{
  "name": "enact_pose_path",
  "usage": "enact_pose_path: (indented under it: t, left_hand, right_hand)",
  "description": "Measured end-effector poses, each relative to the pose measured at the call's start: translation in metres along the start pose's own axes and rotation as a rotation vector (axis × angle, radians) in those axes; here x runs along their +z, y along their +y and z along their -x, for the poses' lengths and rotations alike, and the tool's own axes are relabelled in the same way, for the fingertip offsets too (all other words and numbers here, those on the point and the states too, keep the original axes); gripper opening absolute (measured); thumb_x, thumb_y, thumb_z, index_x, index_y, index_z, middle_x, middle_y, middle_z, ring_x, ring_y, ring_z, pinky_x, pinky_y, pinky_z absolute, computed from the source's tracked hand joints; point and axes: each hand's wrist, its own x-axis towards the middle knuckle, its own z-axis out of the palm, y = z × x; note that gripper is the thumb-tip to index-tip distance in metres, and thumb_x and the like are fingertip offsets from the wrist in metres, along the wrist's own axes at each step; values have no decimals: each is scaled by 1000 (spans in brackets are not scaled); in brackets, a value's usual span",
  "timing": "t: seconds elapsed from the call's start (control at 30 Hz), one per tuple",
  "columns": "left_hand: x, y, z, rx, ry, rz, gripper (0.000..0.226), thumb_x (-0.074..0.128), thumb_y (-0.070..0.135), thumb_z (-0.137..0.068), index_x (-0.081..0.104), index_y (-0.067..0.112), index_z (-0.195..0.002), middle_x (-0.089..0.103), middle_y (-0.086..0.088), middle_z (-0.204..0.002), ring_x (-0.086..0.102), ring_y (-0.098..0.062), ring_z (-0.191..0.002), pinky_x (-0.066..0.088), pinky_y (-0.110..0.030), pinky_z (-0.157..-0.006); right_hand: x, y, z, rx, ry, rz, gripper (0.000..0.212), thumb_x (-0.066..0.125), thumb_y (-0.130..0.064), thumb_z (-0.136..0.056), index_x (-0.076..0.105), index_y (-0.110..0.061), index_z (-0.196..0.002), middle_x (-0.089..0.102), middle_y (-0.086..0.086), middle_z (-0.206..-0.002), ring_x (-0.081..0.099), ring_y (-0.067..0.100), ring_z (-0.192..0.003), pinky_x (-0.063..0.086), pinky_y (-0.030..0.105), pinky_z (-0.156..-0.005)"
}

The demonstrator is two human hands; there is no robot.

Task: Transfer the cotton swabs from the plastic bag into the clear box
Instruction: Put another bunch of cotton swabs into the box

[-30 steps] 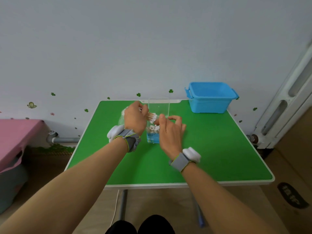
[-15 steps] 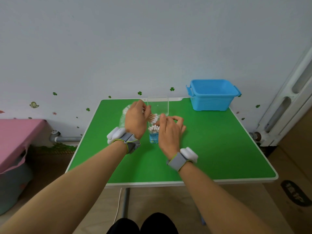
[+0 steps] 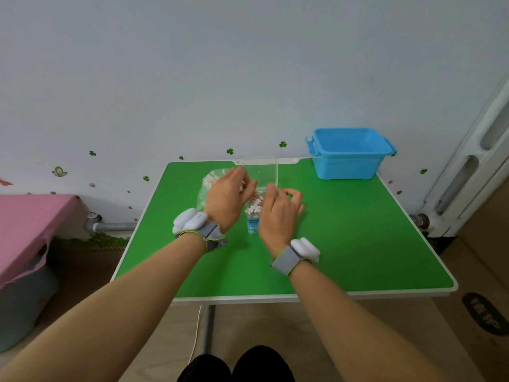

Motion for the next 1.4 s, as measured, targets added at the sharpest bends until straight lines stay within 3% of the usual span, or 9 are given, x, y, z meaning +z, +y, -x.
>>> enact_pose_path:
  t: [0.17,0.5,0.77,0.97,1.07,1.17,1.23,1.3,1.4]
  left_hand:
    - [-2,0,-3,-20,-57,11,20,63,19,-88,56,4,-77,61,-11,-75,51,-21,-62,38,-27,-56]
    - [5,11,-11,13,-279,-256,25,50,28,-94,54,4,-94,57,-12,-93,56,-33,-77,49,-42,-68]
    - [2,12,-3,-37,-190,-5,29,38,20,-101,51,4,-80,52,-9,-76,45,-25,-69,42,-45,-69]
    - [0,4,12,-191,-104,226,23,38,12,-99,56,6,-112,66,-5,-101,56,-17,-88,40,-24,-76]
    - [0,2,20,-121,-162,165,26,37,9,-98,54,7,-118,58,-1,-104,51,-20,-104,38,-23,-86]
    - [1,2,27,-110,-183,148,31,38,10,-98,51,8,-126,44,3,-98,45,-24,-106,39,-33,-93]
    - [1,1,32,-88,-150,122,37,38,17,-97,49,9,-131,48,0,-96,42,-25,-107,36,-36,-95]
    - [2,-1,38,-34,-183,-5,48,29,32,-95,46,16,-136,58,-1,-117,38,-22,-114,30,-33,-93]
    - [3,-5,44,41,-252,-193,61,12,45,-90,40,26,-142,41,10,-147,33,-18,-120,26,-30,-90]
  right_hand:
    - [1,1,1,-32,-44,-27,55,29,-30,-100,68,-4,-72,68,8,-82,46,26,-102,27,34,-86]
    - [-6,-2,5,-57,-60,-21,40,23,-33,-99,54,-17,-79,48,-7,-77,48,22,-94,26,30,-76]
    - [-6,3,3,-87,-121,65,43,30,-26,-103,66,-12,-83,70,3,-89,49,22,-107,24,31,-84]
    - [-9,3,2,-95,-129,104,49,30,-27,-102,72,-10,-86,71,7,-87,48,24,-112,26,35,-88]
    - [-9,2,2,-107,-133,115,53,27,-29,-101,73,-9,-85,71,7,-87,48,24,-112,26,35,-89]
    - [-9,2,2,-109,-153,121,53,26,-28,-102,73,-10,-85,72,6,-89,47,23,-113,27,36,-92]
    - [-10,2,2,-104,-167,131,50,27,-27,-103,72,-11,-88,72,5,-91,46,23,-115,27,36,-93]
    - [-10,1,2,-99,-166,134,48,29,-26,-103,72,-9,-88,72,6,-93,47,23,-115,28,36,-94]
    - [-11,0,3,-95,-158,126,47,30,-25,-103,71,-7,-89,72,7,-94,47,24,-114,29,36,-94]
